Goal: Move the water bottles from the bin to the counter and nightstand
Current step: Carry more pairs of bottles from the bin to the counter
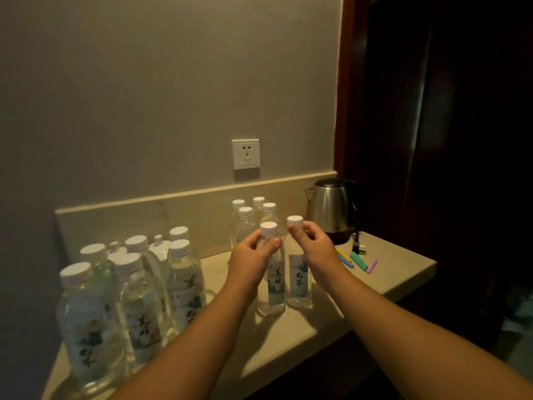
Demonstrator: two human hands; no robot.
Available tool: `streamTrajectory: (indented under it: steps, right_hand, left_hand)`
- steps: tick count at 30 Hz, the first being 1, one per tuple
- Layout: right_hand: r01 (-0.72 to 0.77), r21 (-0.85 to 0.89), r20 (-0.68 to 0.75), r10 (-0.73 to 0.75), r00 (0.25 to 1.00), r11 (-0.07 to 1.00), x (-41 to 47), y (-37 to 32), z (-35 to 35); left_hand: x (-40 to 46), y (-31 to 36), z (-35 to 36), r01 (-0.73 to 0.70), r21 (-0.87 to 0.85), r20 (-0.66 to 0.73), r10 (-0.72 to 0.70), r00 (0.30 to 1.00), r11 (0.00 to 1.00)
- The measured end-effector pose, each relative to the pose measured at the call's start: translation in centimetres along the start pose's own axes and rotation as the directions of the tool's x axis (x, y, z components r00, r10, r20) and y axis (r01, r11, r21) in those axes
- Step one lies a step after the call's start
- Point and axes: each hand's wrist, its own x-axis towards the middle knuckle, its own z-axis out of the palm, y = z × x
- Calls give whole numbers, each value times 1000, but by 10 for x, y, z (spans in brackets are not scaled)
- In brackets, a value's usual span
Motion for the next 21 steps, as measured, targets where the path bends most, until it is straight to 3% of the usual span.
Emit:
streamTrajectory:
  steps: [4, 12, 21]
  right_hand:
    - [9, 60, 109, -16, 994, 998, 26, 14, -1]
    - [23, 136, 241, -56, 969, 990, 61, 34, 2]
    - [-20, 229, 343, -61, 937, 973, 73, 40, 1]
  left_hand:
    - [10, 2, 5, -25, 94, -122, 37, 992, 995]
    - [23, 9, 2, 38, 386, -203, 45, 978, 922]
    - [22, -2, 17, 42, 517, -355, 171, 919, 855]
